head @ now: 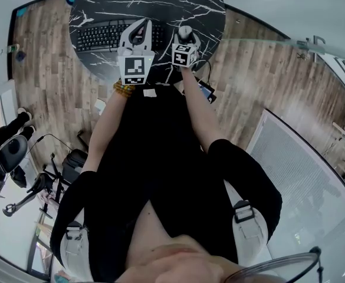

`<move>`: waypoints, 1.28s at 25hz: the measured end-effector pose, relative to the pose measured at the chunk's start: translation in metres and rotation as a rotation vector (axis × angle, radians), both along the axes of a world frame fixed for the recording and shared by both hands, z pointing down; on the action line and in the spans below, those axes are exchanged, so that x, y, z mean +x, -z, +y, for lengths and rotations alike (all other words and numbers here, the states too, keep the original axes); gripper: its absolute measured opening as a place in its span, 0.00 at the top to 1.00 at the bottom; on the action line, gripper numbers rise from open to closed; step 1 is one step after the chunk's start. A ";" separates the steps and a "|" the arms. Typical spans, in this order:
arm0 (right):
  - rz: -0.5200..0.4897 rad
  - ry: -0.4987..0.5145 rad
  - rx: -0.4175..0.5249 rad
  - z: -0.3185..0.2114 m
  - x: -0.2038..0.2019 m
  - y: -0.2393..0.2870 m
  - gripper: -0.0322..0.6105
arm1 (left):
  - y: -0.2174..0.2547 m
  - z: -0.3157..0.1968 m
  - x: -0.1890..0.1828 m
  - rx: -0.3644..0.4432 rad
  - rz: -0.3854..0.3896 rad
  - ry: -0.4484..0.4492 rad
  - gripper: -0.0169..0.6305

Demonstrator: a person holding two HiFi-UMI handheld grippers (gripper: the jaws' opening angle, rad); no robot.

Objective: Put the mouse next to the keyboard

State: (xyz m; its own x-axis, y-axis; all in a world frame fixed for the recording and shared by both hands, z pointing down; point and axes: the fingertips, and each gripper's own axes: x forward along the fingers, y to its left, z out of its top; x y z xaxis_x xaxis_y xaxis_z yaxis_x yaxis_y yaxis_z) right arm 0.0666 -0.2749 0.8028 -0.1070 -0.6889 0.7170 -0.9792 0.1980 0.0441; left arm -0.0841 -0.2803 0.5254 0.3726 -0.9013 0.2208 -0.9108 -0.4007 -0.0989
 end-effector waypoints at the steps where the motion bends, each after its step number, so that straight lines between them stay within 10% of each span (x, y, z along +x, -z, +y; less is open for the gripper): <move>1: 0.001 -0.001 -0.006 0.000 0.000 -0.001 0.52 | 0.000 0.000 -0.001 -0.002 0.000 0.001 0.96; 32: 0.004 -0.038 -0.121 0.003 0.005 -0.034 0.52 | -0.004 0.003 -0.012 -0.009 -0.006 0.021 0.96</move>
